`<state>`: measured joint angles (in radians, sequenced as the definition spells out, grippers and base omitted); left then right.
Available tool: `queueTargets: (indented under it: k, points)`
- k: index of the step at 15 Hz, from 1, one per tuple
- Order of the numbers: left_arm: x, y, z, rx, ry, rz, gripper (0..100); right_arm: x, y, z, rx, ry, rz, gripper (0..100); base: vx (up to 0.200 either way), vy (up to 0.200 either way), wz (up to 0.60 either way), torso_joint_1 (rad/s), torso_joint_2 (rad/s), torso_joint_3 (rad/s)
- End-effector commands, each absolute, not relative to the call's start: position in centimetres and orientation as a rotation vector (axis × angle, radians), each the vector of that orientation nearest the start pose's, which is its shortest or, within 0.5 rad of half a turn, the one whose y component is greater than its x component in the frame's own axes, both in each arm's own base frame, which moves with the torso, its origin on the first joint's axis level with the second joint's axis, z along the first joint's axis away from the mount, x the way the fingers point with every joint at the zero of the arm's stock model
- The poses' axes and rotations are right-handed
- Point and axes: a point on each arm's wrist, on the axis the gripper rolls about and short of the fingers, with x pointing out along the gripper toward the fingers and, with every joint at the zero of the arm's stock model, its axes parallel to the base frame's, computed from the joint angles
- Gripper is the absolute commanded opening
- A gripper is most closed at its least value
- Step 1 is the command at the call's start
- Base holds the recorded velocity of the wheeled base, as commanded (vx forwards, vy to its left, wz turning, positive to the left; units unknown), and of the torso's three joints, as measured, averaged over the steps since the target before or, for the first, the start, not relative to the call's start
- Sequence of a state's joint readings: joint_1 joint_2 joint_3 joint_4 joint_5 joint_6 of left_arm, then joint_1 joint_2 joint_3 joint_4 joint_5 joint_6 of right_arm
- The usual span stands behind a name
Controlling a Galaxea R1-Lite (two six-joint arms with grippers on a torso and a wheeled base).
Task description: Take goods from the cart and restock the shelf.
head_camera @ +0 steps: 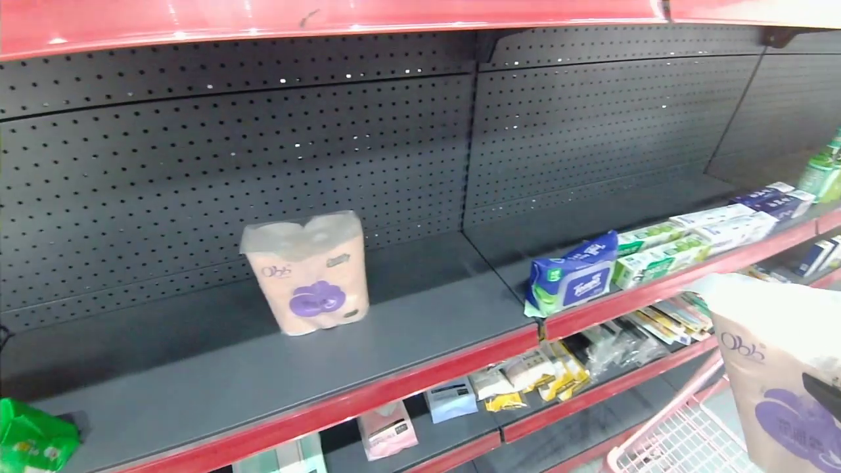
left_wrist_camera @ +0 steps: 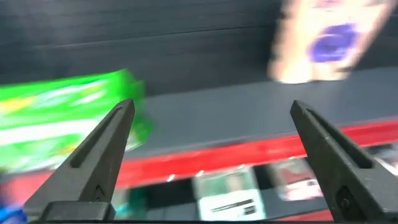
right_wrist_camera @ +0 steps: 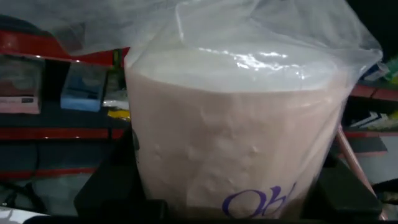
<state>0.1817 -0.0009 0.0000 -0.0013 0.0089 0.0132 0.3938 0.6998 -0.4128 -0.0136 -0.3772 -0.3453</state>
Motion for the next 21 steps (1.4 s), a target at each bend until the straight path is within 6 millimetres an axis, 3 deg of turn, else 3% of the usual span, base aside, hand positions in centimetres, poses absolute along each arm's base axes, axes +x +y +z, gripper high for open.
queueTargets:
  k: [1, 4, 12, 15, 16, 17, 19, 21]
  points:
    - [-2.2, -0.4, 7.6, 0.012, 0.000, 0.192, 100, 5.3, 1.3, 18.9, -0.449, 0.237, 0.059, 0, 0.000, 0.000, 0.60, 0.002, 0.00, 0.002]
    - [-2.2, -0.4, 7.6, 0.012, 0.000, 0.192, 100, 4.8, 1.1, 18.6, -0.460, 0.227, 0.058, 0, 0.000, 0.000, 0.40, 0.000, 0.00, 0.003]
    - [-2.2, -0.4, 7.6, 0.017, 0.000, 0.184, 100, -0.4, -1.0, 17.7, -0.370, -0.007, 0.021, 0, 0.000, 0.000, 0.00, 0.000, 0.00, 0.000]
    - [-2.2, -0.5, 7.6, 0.045, -0.001, 0.080, 100, -1.4, -1.5, 15.9, -0.354, -0.039, 0.021, 0, 0.000, 0.000, 0.00, 0.000, 0.00, 0.000]
    - [-2.5, -0.5, 8.8, 0.049, -0.031, 0.031, 100, -1.6, -1.5, 15.1, -0.350, -0.045, 0.029, 0, 0.000, 0.000, 0.00, 0.000, 0.00, 0.000]
    - [-1.2, -0.3, 14.2, 0.032, 0.016, 0.020, 100, -1.9, -1.7, 14.2, -0.346, -0.053, 0.029, 0, 0.000, 0.000, 0.00, 0.000, 0.00, 0.000]
    - [3.2, 0.2, 20.1, -0.092, 0.062, 0.027, 100, -2.2, -1.8, 12.6, -0.338, -0.058, 0.029, 0, 0.000, 0.000, 0.00, 0.000, 0.00, 0.000]
    - [7.0, 0.5, 19.3, -0.015, 0.214, 0.016, 100, -2.4, -1.9, 11.8, -0.334, -0.067, 0.025, 0, 0.000, 0.000, 0.00, 0.000, 0.00, 0.000]
